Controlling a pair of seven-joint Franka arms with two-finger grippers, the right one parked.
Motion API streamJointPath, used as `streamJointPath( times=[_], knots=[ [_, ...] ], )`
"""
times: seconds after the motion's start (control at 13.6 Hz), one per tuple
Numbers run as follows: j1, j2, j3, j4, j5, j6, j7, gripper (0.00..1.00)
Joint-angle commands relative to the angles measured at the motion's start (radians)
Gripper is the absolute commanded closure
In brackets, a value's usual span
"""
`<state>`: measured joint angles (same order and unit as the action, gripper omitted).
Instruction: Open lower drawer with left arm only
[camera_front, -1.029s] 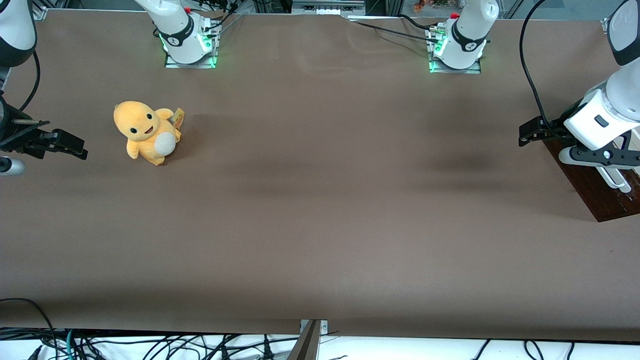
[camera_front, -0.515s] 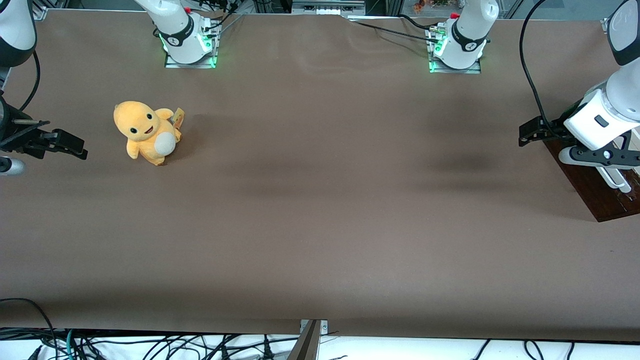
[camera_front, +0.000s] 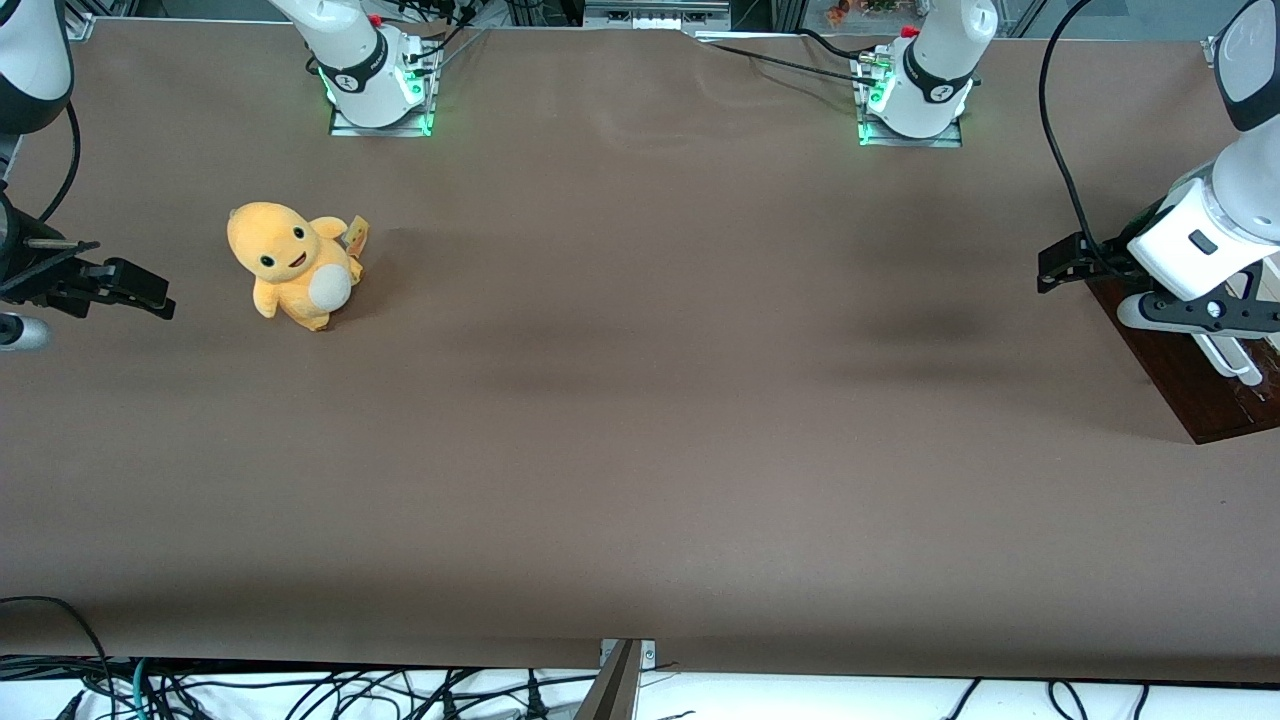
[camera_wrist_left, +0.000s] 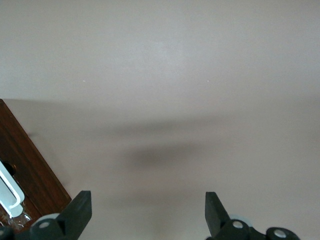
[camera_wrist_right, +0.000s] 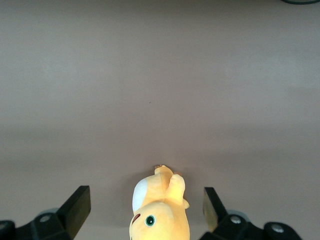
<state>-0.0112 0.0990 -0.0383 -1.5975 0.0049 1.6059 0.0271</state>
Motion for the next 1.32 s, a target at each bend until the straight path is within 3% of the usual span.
streamJointPath(
  times=[0.0,0.74,1.1,1.25],
  knots=[
    [-0.001,0.001,0.0,0.008,0.012,0.0,0.013,0.0],
    [0.004,0.005,0.001,-0.001,0.021,-0.007,0.008,0.0],
    [0.008,0.12,0.009,0.007,0.029,-0.047,-0.102,0.0],
    [0.005,0.18,0.008,0.007,0.105,-0.06,-0.179,0.0]
  ],
)
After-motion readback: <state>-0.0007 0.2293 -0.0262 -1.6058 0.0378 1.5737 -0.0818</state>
